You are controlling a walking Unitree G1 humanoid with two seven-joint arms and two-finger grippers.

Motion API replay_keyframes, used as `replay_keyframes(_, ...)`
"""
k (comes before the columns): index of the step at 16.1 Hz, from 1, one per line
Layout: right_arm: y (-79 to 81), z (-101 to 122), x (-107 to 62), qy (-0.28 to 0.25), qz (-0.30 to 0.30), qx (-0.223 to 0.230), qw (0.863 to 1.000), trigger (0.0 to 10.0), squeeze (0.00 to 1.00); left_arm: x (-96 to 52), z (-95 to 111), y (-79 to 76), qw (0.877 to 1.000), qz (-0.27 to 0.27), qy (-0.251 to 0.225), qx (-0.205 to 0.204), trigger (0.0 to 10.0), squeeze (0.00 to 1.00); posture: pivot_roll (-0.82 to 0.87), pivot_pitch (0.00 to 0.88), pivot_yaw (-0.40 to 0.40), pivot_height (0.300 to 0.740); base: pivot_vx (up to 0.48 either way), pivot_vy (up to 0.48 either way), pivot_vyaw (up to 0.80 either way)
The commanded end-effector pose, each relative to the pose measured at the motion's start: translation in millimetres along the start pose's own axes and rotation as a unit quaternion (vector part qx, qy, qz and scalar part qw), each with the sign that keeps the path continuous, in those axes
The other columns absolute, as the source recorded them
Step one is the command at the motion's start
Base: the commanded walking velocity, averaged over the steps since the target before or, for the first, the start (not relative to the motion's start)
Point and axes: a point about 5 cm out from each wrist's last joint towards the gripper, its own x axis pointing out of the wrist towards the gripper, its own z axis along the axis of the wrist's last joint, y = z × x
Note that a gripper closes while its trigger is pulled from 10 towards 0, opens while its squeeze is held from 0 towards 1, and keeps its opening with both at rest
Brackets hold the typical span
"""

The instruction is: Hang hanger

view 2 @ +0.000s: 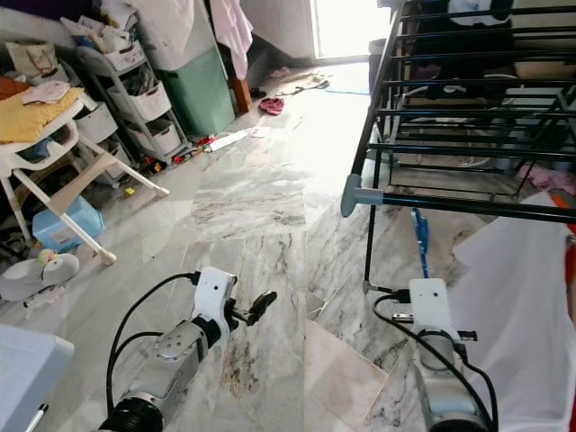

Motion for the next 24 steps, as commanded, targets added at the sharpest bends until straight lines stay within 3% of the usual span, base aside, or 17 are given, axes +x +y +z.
replay_keyframes(1, 8.7, 4, -3.9, -0.016, 0.015, -0.004, 1.0, 10.0, 0.0, -3.3, 0, 7.3, 1.0, 0.014, 0.002, 0.004, 10.0, 0.0, -0.26, 0.0, 0.163, 0.74, 0.0, 0.0, 0.0)
replay_keyframes(3, 12.7, 0, -11.1, -0.023, 0.023, -0.004, 0.999, 10.0, 0.0, -3.6, -1, 7.8, 1.0, 0.015, 0.003, 0.006, 10.0, 0.0, -0.26, 0.0, 0.166, 0.74, 0.0, 0.0, 0.0)
replay_keyframes(5, 15.8, 7, -25.0, -0.064, 0.031, 0.005, 0.997, 10.0, 0.0, -4.1, 1, 9.6, 1.0, 0.014, 0.0, 0.01, 10.0, 0.0, -0.27, 0.0, 0.173, 0.74, 0.0, 0.0, 0.0)
replay_keyframes(8, 17.9, 17, -39.2, -0.113, 0.032, 0.018, 0.993, 10.0, 0.0, -11.2, 9, 9.8, 0.999, -0.026, -0.03, -0.004, 10.0, 0.0, -0.28, 0.0, 0.18, 0.74, 0.0, 0.0, 0.0)
replay_keyframes(12, 19.8, 13, -56.8, -0.127, 0.037, 0.039, 0.99, 10.0, 0.0, -26.5, 1, 18.1, 0.999, -0.045, -0.019, 0.006, 10.0, 0.0, -0.28, 0.0, 0.18, 0.74, 0.0, 0.0, 0.0)
replay_keyframes(15, 23.9, 12, -67.7, -0.138, 0.044, 0.048, 0.988, 10.0, 0.0, -29.1, -1, 20.3, 0.999, -0.041, -0.017, 0.006, 10.0, 0.0, -0.27, 0.0, 0.179, 0.74, 0.0, 0.0, 0.0)
replay_keyframes(18, 25.4, 23, -66.8, -0.158, 0.043, 0.053, 0.985, 10.0, 0.0, -25.9, 2, 15.7, 0.998, -0.049, -0.027, 0.0, 10.0, 0.0, -0.27, 0.0, 0.184, 0.74, 0.0, 0.0, 0.0)
replay_keyframes(19, 24.2, 35, -59.5, -0.161, 0.041, 0.066, 0.984, 10.0, 0.0, -25.2, 4, 13.0, 0.997, -0.064, -0.033, -0.002, 10.0, 0.0, -0.27, 0.0, 0.184, 0.74, 0.0, 0.0, 0.0)
replay_keyframes(21, 22.8, 47, -52.9, -0.179, 0.04, 0.049, 0.982, 10.0, 0.0, -24.6, 5, 10.3, 0.996, -0.078, -0.039, -0.007, 10.0, 0.0, -0.27, 0.0, 0.184, 0.74, 0.0, 0.0, 0.0)
replay_keyframes(24, 16.9, 59, -38.2, -0.168, 0.032, 0.077, 0.982, 10.0, 0.0, -25.4, 10, 5.9, 0.993, -0.104, -0.057, -0.022, 10.0, 0.0, -0.27, 0.0, 0.179, 0.74, 0.0, 0.0, 0.0)
